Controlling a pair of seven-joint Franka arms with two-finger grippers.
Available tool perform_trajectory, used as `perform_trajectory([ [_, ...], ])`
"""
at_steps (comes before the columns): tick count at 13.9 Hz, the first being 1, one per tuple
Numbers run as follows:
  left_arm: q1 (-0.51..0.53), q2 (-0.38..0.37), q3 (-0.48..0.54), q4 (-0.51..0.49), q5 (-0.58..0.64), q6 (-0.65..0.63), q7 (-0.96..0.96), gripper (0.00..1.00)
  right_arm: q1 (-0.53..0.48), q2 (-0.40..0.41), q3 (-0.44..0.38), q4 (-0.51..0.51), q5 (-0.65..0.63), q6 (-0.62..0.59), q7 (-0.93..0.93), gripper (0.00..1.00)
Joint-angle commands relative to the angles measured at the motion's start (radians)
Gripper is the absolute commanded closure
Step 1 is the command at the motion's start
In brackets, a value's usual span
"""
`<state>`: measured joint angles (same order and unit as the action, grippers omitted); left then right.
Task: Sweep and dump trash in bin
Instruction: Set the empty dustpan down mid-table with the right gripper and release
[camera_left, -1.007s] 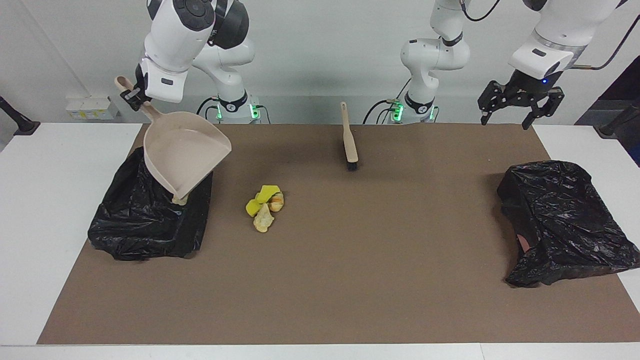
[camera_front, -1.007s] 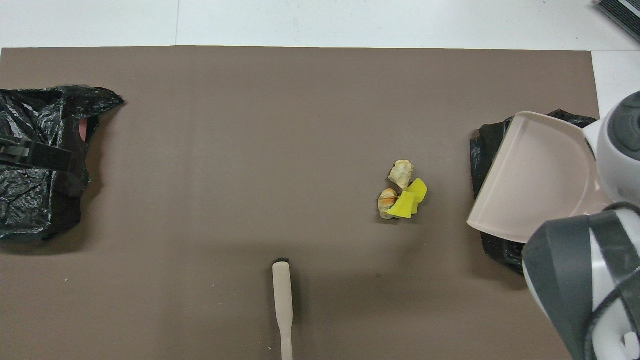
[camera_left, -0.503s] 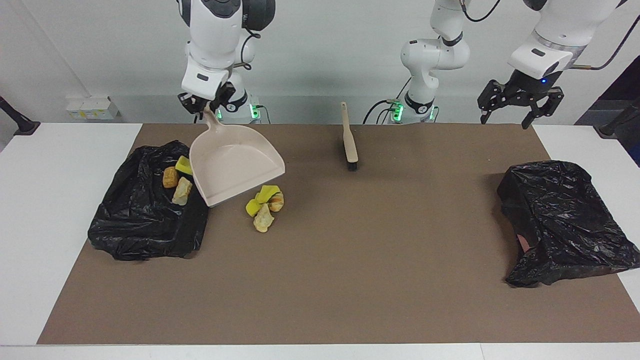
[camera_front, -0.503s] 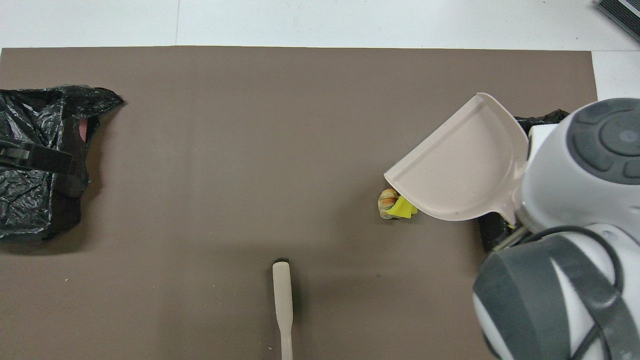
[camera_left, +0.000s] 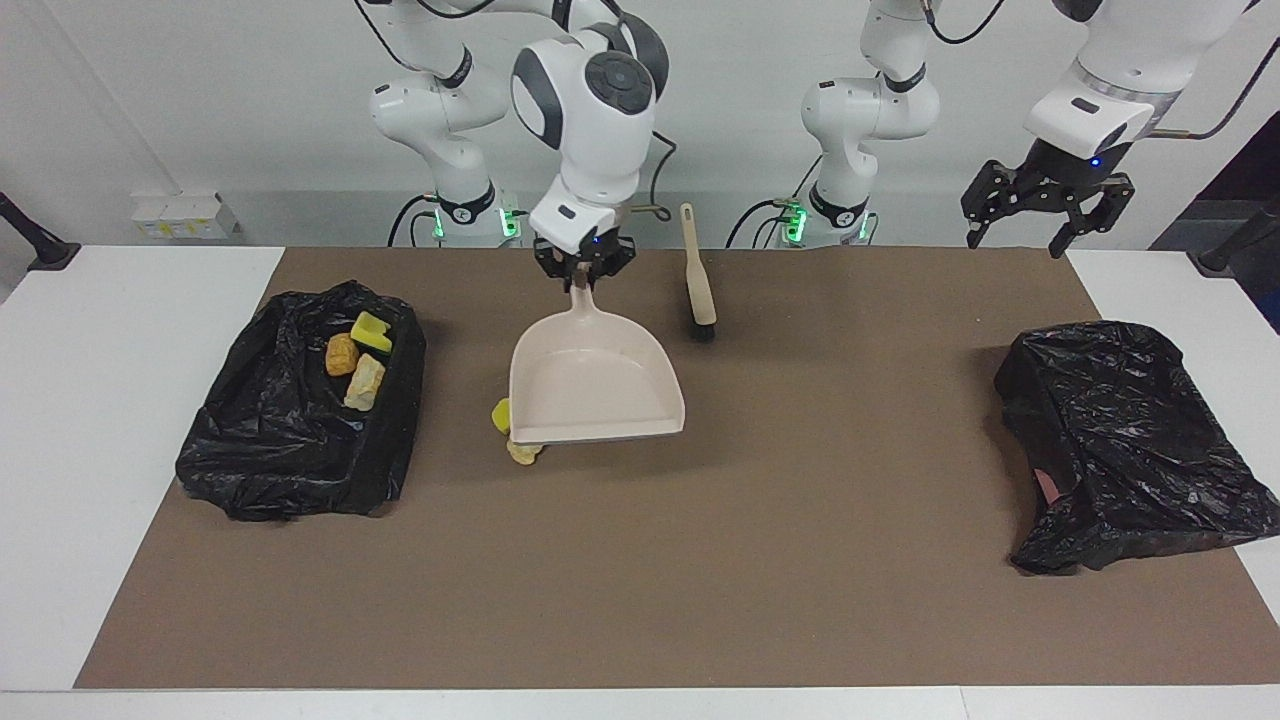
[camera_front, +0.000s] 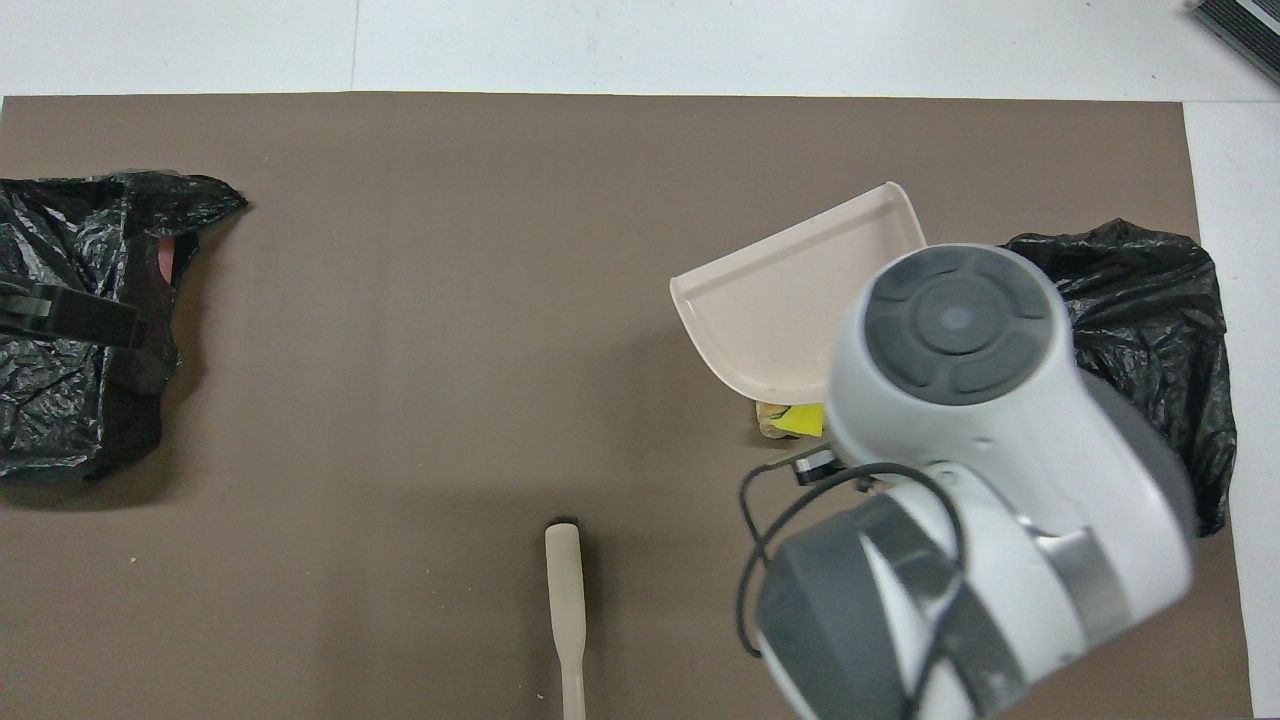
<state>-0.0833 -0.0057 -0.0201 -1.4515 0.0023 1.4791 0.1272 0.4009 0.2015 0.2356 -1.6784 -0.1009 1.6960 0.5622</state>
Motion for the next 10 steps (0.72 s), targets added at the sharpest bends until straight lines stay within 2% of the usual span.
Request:
perform_trajectory([
  [1,-0.001,0.003,-0.012,0.02,0.005,-0.028,0.006,0.0,0.045,0.189,-0.002,0.196,0.036,0.045,0.111,1.0],
  [3,-0.001,-0.002,-0.015,0.016,0.005,-0.026,0.003,0.0,0.1,0.332,-0.002,0.323,0.036,0.105,0.185,1.0],
  [4,-0.001,0.0,-0.015,0.014,0.005,-0.017,0.002,0.0,0.11,0.361,-0.002,0.341,0.038,0.135,0.188,1.0],
  [6,-0.001,-0.002,-0.014,0.013,0.005,-0.01,0.002,0.0,0.11,0.371,-0.002,0.336,0.074,0.201,0.186,1.0],
  [10,-0.001,0.001,-0.015,0.011,0.004,-0.005,0.012,0.0,0.124,0.427,-0.002,0.325,0.113,0.247,0.188,0.98],
])
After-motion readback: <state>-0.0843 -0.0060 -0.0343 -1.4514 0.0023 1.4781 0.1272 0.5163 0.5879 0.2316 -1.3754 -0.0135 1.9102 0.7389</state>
